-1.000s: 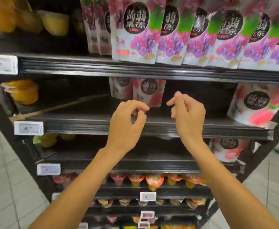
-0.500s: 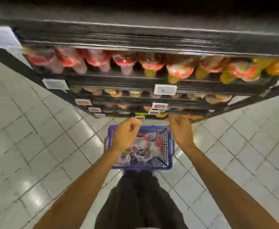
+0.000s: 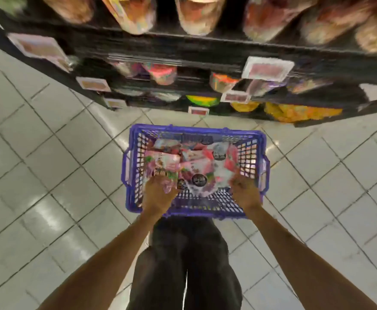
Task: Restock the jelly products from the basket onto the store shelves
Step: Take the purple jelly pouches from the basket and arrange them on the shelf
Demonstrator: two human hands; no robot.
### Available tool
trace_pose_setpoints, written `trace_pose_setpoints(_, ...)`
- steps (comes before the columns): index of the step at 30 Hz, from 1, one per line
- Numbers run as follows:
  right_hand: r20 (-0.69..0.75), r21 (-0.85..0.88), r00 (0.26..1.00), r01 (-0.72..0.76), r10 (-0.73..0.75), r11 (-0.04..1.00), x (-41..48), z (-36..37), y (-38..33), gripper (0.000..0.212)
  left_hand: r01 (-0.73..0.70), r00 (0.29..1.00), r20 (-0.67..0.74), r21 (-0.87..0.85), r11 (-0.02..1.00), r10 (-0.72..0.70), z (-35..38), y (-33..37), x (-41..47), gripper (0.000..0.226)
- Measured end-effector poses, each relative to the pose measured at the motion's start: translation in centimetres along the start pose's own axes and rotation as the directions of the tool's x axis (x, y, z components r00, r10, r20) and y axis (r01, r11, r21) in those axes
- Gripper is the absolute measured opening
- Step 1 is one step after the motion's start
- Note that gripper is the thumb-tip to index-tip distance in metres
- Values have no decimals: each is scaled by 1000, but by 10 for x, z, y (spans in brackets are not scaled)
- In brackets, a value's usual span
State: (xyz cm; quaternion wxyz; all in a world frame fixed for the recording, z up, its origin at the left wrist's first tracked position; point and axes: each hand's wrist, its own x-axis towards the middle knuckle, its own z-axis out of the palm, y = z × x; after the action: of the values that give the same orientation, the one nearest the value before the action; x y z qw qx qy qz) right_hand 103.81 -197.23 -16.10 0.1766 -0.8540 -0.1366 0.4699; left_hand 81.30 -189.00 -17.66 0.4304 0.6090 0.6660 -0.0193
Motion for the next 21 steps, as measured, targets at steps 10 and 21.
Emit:
trace_pose_setpoints(10, 55, -216, 998, -30, 42, 976, 123, 108, 77, 34, 365, 930, -15, 172, 915, -369, 78, -97, 89, 84)
trace_pose_setpoints(21, 178, -235, 979, 144, -103, 961, 132, 120, 97, 25, 423, 906, -2, 60, 904, -424, 99, -106, 117, 106)
